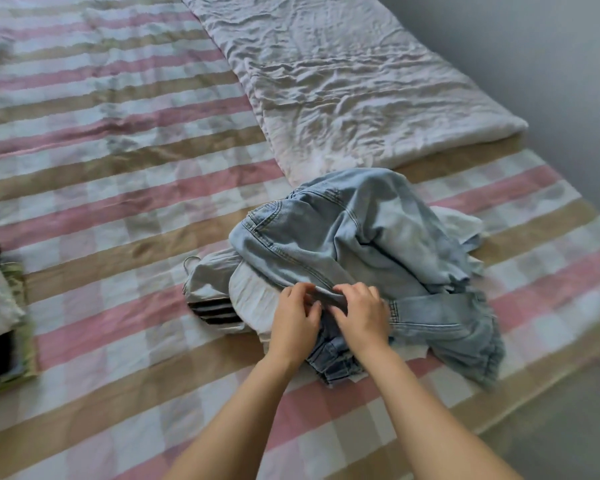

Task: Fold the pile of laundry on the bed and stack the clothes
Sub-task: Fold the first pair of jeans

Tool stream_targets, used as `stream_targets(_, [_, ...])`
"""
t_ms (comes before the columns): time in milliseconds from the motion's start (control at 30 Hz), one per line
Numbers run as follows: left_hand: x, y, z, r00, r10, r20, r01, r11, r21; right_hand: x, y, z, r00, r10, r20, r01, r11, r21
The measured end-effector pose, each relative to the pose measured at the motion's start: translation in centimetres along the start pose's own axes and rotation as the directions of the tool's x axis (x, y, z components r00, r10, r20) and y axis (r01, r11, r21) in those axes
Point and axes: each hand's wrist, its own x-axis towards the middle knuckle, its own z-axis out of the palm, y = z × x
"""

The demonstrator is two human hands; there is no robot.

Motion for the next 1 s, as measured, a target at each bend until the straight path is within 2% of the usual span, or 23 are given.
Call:
stream_targets(100, [-0.2,0.2,0.7,0.991,-0.105,-0.088,0.098,0.992,-0.075,0.0,0.0,-0.3,0.999,-0.034,-0.033,0.034,0.999,0.015])
stream_targets(233, [-0.4,1.0,0.5,0.962,-0.263,-0.069,0.223,0.909,-0.351,-2.0,-1.1,-1.3,0.992,-0.115,-0.058,0.127,0.954,0.271])
stream_targets(333, [-1.5,1.6,-1.0,0.940,-0.314,-0.133,0.203,0.830,-0.519,-4.9,-2.6,-2.6,0.981,-0.179,-0.072,0.192,0.867,0.460])
stream_targets(433, [-3.8,1.9,-3.4,0.925,-0.301,-0.233,0.107,0.793,-0.600,-8.0,-4.7,-3.7,0.985,-0.162,-0.062,0.164,0.744,0.648])
stream_targets(533, [-7.5,1.8,-5.8,0.911,-0.286,-0.296,0.032,0.766,-0.642,-11.5,-6.9,-4.0,0.985,-0.168,-0.027,0.135,0.671,0.729])
stream_targets(667, [-12.4,1.2,-9.3,0.891,-0.266,-0.369,-0.023,0.783,-0.621,-16.1,-9.7,-4.1,0.980,-0.201,-0.004,0.135,0.642,0.755])
stream_targets(867, [-19.3,-1.3,-14.8,0.820,-0.255,-0.512,-0.110,0.809,-0.578,-22.3,-14.4,-3.2,0.959,-0.275,0.064,0.094,0.526,0.845])
stream_targets(933, [-20.9,-3.1,-16.2,0.812,-0.268,-0.518,-0.100,0.810,-0.577,-23.8,-15.7,-1.8,0.943,-0.315,0.108,0.082,0.536,0.840])
stream_targets(1000, [-22.0,-5.1,-16.5,0.815,-0.335,-0.473,-0.022,0.798,-0.602,-24.8,-16.2,0.2,0.929,-0.334,0.161,0.080,0.605,0.793])
